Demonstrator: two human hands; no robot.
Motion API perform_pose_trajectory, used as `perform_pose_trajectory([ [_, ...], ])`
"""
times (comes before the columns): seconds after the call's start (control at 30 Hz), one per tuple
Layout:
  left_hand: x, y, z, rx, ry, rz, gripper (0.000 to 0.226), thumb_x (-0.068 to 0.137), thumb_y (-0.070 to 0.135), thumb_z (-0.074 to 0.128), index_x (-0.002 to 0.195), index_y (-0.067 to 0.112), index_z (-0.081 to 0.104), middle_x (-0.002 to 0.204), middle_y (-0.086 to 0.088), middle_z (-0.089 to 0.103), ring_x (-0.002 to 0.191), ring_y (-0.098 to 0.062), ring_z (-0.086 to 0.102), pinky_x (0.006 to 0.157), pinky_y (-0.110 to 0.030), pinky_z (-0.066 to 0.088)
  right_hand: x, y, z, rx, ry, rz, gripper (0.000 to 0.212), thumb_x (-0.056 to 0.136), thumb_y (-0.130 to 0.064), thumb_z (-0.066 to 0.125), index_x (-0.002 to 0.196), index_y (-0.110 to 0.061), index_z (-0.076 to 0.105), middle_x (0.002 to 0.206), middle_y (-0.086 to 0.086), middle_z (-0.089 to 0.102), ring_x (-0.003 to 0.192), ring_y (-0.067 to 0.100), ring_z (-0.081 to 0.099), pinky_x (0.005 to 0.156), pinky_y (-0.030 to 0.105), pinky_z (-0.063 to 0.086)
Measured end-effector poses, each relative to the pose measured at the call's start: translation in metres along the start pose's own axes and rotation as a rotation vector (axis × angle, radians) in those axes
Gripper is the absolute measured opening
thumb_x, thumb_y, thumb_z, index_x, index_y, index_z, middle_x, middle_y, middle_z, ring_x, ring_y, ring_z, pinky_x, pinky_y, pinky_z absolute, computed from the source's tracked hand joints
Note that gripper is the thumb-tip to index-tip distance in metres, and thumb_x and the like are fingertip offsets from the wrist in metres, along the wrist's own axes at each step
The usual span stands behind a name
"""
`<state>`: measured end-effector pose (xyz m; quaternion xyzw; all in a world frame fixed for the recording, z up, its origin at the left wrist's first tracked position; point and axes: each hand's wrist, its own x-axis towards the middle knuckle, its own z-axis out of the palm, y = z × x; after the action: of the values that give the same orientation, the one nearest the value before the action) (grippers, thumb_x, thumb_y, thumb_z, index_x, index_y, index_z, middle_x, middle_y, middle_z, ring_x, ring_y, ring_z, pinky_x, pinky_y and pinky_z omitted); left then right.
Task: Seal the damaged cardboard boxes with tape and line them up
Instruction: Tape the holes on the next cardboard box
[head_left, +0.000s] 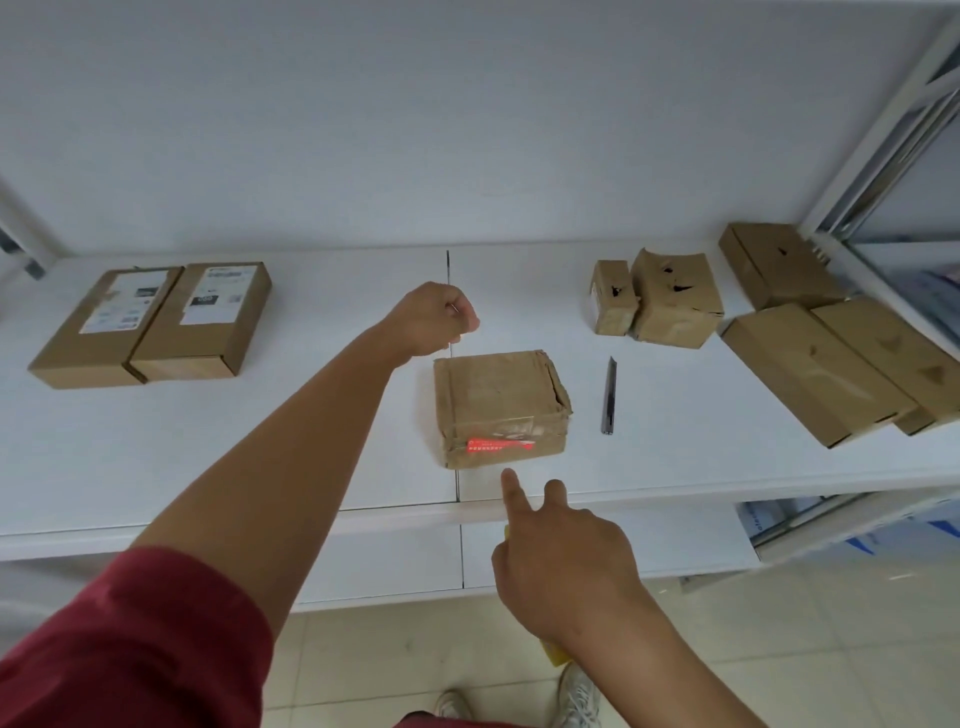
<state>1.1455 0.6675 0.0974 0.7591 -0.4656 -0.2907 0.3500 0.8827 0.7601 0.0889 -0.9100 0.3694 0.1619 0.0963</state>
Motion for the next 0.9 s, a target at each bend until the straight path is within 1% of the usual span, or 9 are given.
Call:
perform_pose_trajectory([
  [0.13, -0.003, 0.001, 0.006, -0.076, -0.05, -0.074, 0.009, 0.1, 0.019, 0.054, 0.092, 0.018, 0.056, 0.102, -0.001, 0.059, 0.073, -0.015, 0.07, 0.071, -0.028, 0.058, 0.0, 0.005, -0.005, 0.016, 0.016, -0.007, 0.066, 0.1, -0.04, 0.029, 0.157, -0.027, -0.002, 0.136, 0.01, 0.038, 0.105, 0.029, 0.057, 0.065, 0.033, 0.035],
  [0.2, -0.006, 0.003, 0.01, -0.118, -0.081, -0.115, 0.009, 0.101, 0.017, 0.049, 0.094, 0.019, 0.055, 0.107, -0.002, 0.058, 0.07, -0.019, 0.072, 0.069, -0.027, 0.06, 0.002, 0.007, -0.004, 0.031, -0.004, -0.006, 0.066, 0.1, -0.039, 0.029, 0.157, -0.027, -0.001, 0.136, 0.011, 0.038, 0.108, 0.03, 0.057, 0.068, 0.034, 0.037],
  [0.27, -0.01, 0.005, 0.013, -0.161, -0.136, -0.152, 0.009, 0.102, 0.022, 0.047, 0.095, 0.021, 0.053, 0.107, -0.007, 0.061, 0.068, -0.022, 0.072, 0.066, -0.027, 0.06, 0.003, 0.008, -0.002, 0.045, -0.033, -0.006, 0.065, 0.1, -0.039, 0.029, 0.157, -0.028, 0.001, 0.137, 0.011, 0.039, 0.111, 0.032, 0.056, 0.071, 0.036, 0.039],
  [0.4, -0.016, 0.009, 0.014, -0.185, -0.217, -0.163, 0.01, 0.103, 0.035, 0.043, 0.096, 0.028, 0.046, 0.101, -0.017, 0.068, 0.07, -0.024, 0.07, 0.065, -0.026, 0.059, 0.004, 0.01, 0.003, 0.049, -0.038, -0.014, 0.065, 0.099, -0.04, 0.03, 0.156, -0.028, 0.002, 0.141, 0.012, 0.039, 0.113, 0.032, 0.056, 0.073, 0.037, 0.039],
  [0.6, -0.015, 0.016, 0.005, -0.15, -0.269, -0.153, 0.012, 0.102, 0.042, 0.039, 0.099, 0.032, 0.044, 0.103, -0.017, 0.069, 0.08, -0.029, 0.075, 0.073, -0.031, 0.061, 0.002, 0.019, -0.007, 0.056, -0.011, -0.051, 0.064, 0.098, -0.04, 0.03, 0.155, -0.029, 0.003, 0.135, 0.008, 0.044, 0.109, 0.031, 0.058, 0.071, 0.034, 0.038],
  [0.67, -0.014, 0.015, 0.005, -0.149, -0.251, -0.156, 0.012, 0.102, 0.04, 0.042, 0.099, 0.03, 0.048, 0.105, -0.014, 0.067, 0.078, -0.029, 0.075, 0.072, -0.032, 0.061, -0.001, 0.021, -0.01, 0.064, -0.01, -0.062, 0.063, 0.098, -0.041, 0.03, 0.155, -0.03, 0.003, 0.137, 0.007, 0.044, 0.11, 0.03, 0.057, 0.071, 0.034, 0.037],
  [0.77, -0.009, 0.013, 0.008, -0.091, -0.119, -0.147, 0.009, 0.099, 0.026, 0.054, 0.09, 0.025, 0.057, 0.107, -0.005, 0.063, 0.07, -0.021, 0.073, 0.069, -0.028, 0.06, -0.006, 0.02, -0.012, 0.063, -0.018, -0.08, 0.063, 0.098, -0.042, 0.03, 0.154, -0.031, 0.003, 0.138, 0.007, 0.043, 0.111, 0.03, 0.057, 0.072, 0.033, 0.036],
  [0.83, -0.003, 0.009, 0.009, -0.016, -0.032, -0.099, 0.009, 0.093, 0.02, 0.064, 0.084, 0.021, 0.063, 0.104, 0.001, 0.063, 0.074, -0.016, 0.067, 0.068, -0.026, 0.054, -0.007, 0.017, -0.012, 0.055, -0.034, -0.083, 0.063, 0.099, -0.042, 0.03, 0.155, -0.03, 0.003, 0.14, 0.007, 0.042, 0.112, 0.03, 0.056, 0.072, 0.034, 0.036],
  [0.9, 0.0, 0.006, 0.01, -0.007, -0.001, -0.084, 0.007, 0.088, 0.019, 0.072, 0.083, 0.018, 0.067, 0.098, 0.003, 0.065, 0.081, -0.015, 0.061, 0.069, -0.025, 0.048, -0.006, 0.013, -0.012, 0.04, -0.053, -0.077, 0.064, 0.099, -0.041, 0.029, 0.155, -0.028, 0.002, 0.141, 0.009, 0.041, 0.113, 0.031, 0.055, 0.073, 0.035, 0.036],
])
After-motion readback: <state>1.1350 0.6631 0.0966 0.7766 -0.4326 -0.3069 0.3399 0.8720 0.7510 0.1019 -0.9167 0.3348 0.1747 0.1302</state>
